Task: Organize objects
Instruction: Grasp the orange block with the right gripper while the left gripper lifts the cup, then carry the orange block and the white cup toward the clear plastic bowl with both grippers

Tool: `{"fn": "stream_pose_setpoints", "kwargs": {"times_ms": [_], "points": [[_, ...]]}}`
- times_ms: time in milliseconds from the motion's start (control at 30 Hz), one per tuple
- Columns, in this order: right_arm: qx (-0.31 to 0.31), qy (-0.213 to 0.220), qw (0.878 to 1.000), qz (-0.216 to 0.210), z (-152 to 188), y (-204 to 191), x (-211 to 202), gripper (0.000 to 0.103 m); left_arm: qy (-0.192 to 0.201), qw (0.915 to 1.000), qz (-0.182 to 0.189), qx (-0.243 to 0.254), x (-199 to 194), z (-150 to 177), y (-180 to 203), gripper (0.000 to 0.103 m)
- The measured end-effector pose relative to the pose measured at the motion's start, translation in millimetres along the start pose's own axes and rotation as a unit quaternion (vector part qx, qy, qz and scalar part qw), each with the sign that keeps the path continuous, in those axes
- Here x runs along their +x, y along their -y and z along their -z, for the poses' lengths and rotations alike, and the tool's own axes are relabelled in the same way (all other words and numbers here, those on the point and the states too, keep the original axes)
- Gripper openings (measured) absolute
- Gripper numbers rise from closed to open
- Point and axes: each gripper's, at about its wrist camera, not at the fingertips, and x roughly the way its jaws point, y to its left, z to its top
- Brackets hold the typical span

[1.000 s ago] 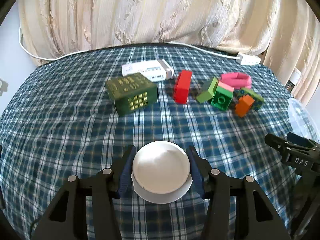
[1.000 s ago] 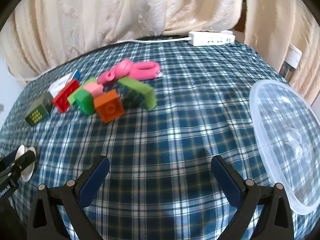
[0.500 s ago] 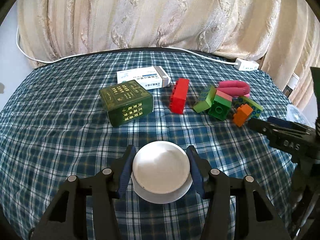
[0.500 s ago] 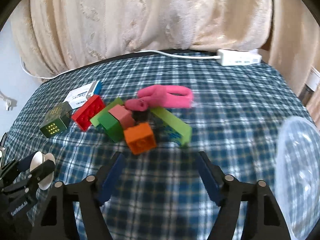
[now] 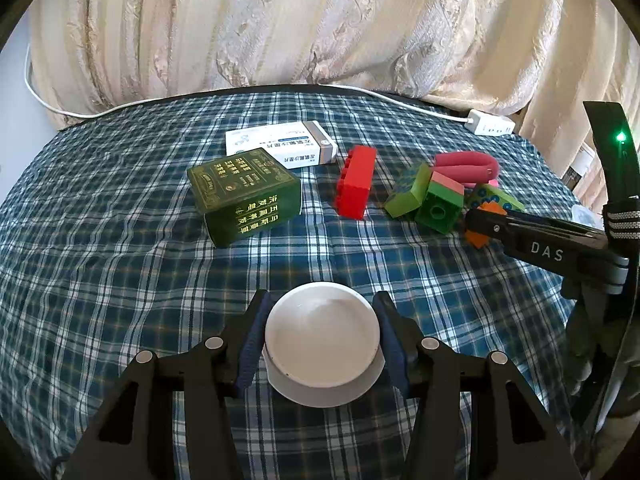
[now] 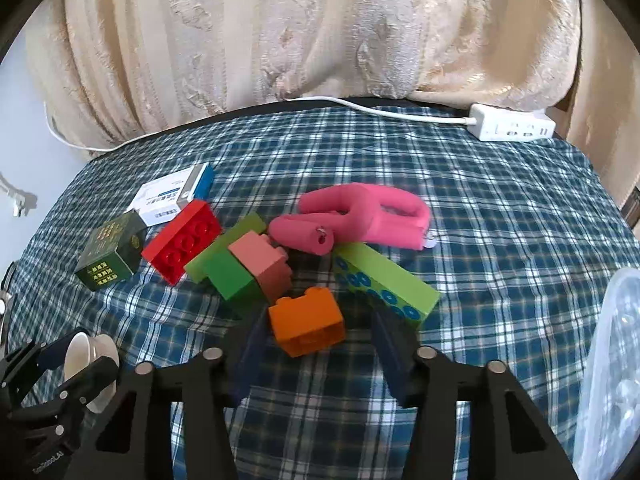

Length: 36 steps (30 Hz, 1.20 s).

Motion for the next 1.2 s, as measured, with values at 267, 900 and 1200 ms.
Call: {"fn": "stream_pose_setpoints", "kwargs": {"times_ms": [267, 900, 1200], "points": [[0.01, 0.022, 1.0, -0.009, 9, 4, -18, 0.038, 0.0, 1.0, 0.0, 0.0, 0, 0, 0, 0.053], [0.081, 0.058, 0.995, -0.013, 56, 42, -75, 0.038, 0.008, 0.9995, -0.019, 0.025, -3, 2, 8, 0.053], [0.103, 0.09, 0.991, -0.005, 73, 67, -107, 0.038, 0.017, 0.9979, -0.013, 0.062, -16, 0, 44, 0.053]]}}
